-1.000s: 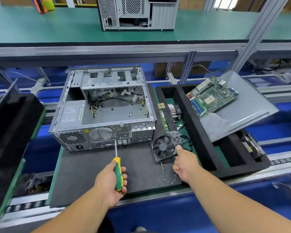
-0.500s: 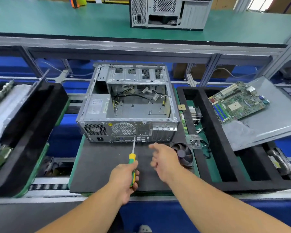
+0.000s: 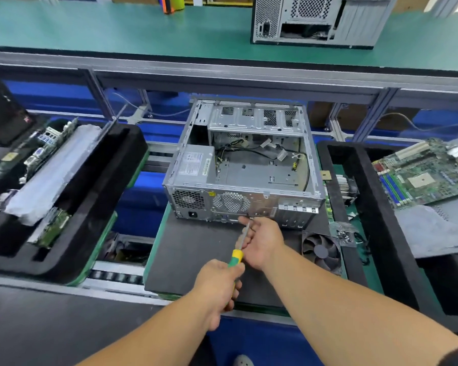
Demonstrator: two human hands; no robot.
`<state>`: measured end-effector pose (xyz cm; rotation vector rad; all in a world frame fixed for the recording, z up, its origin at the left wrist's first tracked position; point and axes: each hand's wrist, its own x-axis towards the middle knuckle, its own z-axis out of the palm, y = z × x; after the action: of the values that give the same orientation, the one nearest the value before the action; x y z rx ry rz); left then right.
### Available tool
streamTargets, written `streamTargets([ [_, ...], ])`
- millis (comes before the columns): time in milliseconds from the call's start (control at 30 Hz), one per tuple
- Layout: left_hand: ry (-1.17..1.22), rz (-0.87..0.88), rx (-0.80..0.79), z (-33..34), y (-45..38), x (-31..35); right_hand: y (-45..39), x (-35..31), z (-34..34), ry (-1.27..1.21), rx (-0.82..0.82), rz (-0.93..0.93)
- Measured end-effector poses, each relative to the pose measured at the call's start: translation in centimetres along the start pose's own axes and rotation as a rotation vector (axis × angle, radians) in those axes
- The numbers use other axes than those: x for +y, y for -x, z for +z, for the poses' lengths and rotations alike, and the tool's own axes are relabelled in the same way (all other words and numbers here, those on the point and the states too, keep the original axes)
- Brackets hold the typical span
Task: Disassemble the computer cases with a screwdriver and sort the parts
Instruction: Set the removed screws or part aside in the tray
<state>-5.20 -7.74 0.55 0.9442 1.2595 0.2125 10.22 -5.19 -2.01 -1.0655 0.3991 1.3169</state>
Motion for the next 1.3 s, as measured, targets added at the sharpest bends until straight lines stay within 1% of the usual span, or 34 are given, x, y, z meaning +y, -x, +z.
streamTargets([
  [100, -0.038, 0.015, 0.011, -0.4, -0.1, -0.3, 0.3, -0.2, -0.3, 0.009, -0.043, -0.011],
  [233, -0.068, 0.015, 0.016, -0.8, 0.1, -0.7, 0.8, -0.6, -0.4, 0.052, -0.022, -0.027],
  [400, -0.032, -0.025, 0.038, -1.5, 0.3, -0.4, 0.7, -0.5, 0.1, 0.058, 0.010, -0.016],
  [600, 0.012, -0.019, 0.084, -2.5, 0.1, 0.1, 0.4, -0.5, 0.6, -0.022, 0.032, 0.000],
  [767, 0.019, 0.000, 0.094, -2.3, 0.4, 0.1, 1.3, 0.0, 0.0, 0.056, 0.023, -0.046],
  [833, -0.001, 0.014, 0.059, -2.0, 0.7, 0.2, 2.5, -0.1, -1.3, 0.031, -0.059, -0.030],
  [900, -0.031, 0.026, -0.011, -1.8, 1.1, 0.4, 4.0, -0.8, -3.3, -0.026, -0.134, -0.041],
  [933, -0.046, 0.032, -0.048, -1.5, 1.2, 0.5, 5.0, -1.5, -4.4, -0.052, -0.155, -0.064],
  [1033, -0.094, 0.049, -0.131, -0.3, 1.1, 0.7, 7.5, -4.4, -7.7, -0.132, -0.152, -0.165],
  [1100, -0.113, 0.061, -0.161, 0.7, 1.0, 0.8, 8.6, -6.8, -9.6, -0.170, -0.107, -0.233],
  [1167, -0.123, 0.068, -0.181, 1.8, 1.0, 0.8, 9.0, -9.1, -11.4, -0.138, -0.007, -0.294],
  [1233, -0.135, 0.069, -0.206, 2.6, 1.0, 0.7, 8.8, -11.0, -13.1, 0.014, 0.186, -0.318],
  [1300, -0.148, 0.075, -0.230, 3.2, 1.0, 0.7, 7.7, -12.7, -15.4, 0.223, 0.404, -0.315],
])
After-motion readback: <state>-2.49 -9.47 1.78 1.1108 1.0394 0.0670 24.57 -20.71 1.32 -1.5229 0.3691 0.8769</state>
